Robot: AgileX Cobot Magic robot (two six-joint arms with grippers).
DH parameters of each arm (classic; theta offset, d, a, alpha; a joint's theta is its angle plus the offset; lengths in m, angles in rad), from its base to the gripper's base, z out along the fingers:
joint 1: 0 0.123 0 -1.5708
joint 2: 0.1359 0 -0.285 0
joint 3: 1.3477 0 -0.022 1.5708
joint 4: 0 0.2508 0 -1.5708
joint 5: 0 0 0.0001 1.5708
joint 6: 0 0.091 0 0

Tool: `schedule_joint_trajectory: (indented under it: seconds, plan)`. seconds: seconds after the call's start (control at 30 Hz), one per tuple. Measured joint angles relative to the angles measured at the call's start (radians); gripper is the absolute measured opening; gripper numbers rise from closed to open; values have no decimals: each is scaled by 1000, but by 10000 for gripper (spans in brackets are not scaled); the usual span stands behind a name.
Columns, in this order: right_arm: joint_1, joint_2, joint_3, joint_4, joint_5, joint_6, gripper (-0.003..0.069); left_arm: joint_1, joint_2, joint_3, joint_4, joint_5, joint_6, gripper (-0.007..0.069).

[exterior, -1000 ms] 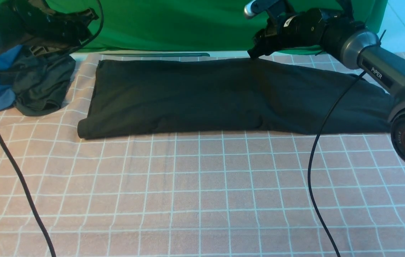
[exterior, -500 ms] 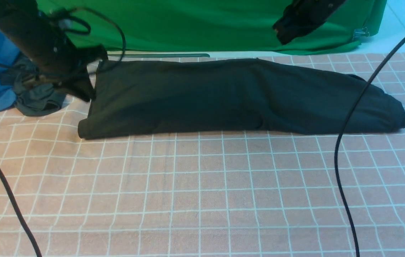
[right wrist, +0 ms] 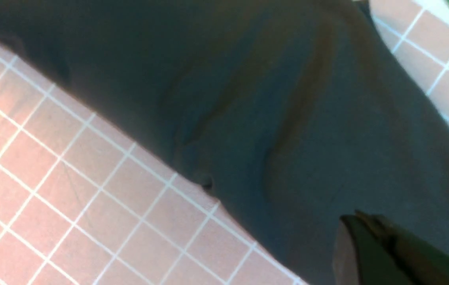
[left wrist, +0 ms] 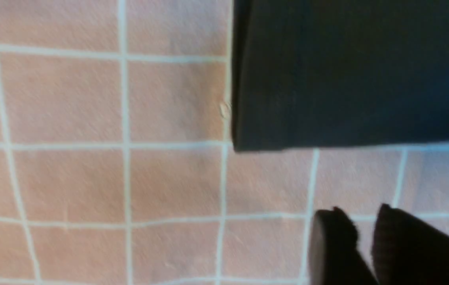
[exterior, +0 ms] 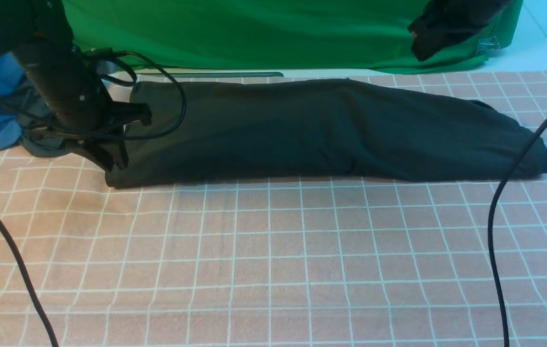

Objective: Fold a long-sleeved shirt over a pink coffee tablecloth.
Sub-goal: 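Pull the folded dark garment lengthwise by its ends to straighten it flat on the table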

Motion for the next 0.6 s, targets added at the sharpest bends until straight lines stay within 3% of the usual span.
schedule_joint_trajectory:
  seconds: [0.23, 0.43, 0.53, 0.6]
  plan:
    - [-9, -15, 0, 0, 0, -6, 38, 1, 51, 0, 47, -71, 0, 633]
    - [-9, -15, 0, 3, 0, -13, 38, 1, 121, 0, 26, -134, 0, 682]
    - [-9, -15, 0, 3, 0, -20, 38, 1, 146, 0, 11, -149, 0, 654]
    - [-9, -15, 0, 3, 0, -20, 38, 2, 149, 0, -2, -150, 0, 580]
